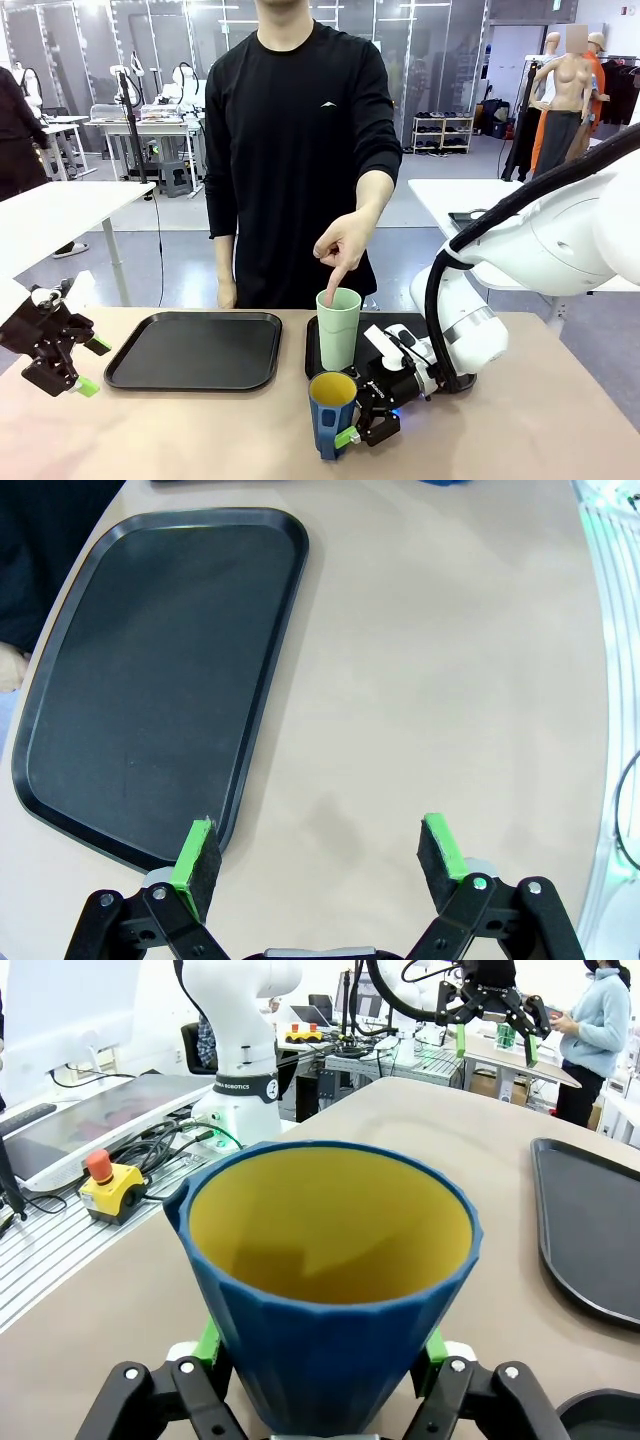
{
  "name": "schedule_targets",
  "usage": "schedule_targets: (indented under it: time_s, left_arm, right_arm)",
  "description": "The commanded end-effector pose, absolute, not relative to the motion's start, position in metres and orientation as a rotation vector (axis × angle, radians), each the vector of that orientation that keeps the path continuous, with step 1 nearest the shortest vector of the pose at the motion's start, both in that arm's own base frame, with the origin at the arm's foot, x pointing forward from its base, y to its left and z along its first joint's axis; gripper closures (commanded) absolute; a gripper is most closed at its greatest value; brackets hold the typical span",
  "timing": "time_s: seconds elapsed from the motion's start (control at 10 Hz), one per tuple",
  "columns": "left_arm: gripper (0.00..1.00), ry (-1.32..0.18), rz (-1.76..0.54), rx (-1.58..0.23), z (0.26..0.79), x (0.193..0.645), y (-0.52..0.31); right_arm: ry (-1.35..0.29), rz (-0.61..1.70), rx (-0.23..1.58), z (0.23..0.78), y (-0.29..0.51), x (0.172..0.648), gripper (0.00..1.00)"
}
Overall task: Sort and store the cups by type.
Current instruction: Pick up the Handle plastic cup and place it into the empty Flat Tray.
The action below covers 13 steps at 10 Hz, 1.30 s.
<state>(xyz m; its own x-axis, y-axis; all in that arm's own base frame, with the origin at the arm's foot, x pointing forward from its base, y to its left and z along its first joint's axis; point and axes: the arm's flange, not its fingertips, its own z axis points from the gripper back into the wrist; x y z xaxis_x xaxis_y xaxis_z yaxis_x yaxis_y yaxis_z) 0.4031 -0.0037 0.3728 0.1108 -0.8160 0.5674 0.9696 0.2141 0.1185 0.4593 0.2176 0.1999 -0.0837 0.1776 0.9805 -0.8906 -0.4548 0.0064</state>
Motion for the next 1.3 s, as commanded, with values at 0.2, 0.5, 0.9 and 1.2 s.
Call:
schedule_targets:
  time_s: [0.2,0.5,0.9,1.2]
  left_arm:
    - [0.0,-0.588,-1.341,-0.294,0.373,0.403,-0.004]
    - [0.0,-0.588,-1.341,-0.294,0.373,0.403,-0.004]
    - [0.0,-0.588,-1.341,-0.294,0.373,0.403,-0.004]
    - [0.0,-0.588,-1.341,-0.294,0.373,0.403,-0.004]
  right_arm:
    - [-0.809,1.667,1.375,0.202,0.22,0.464,0.42]
    - [-0.828,1.631,1.38,0.207,0.219,0.463,0.74]
    - [-0.827,1.613,1.335,0.241,0.215,0.447,0.74]
    - [-0.817,1.621,1.328,0.276,0.212,0.429,0.74]
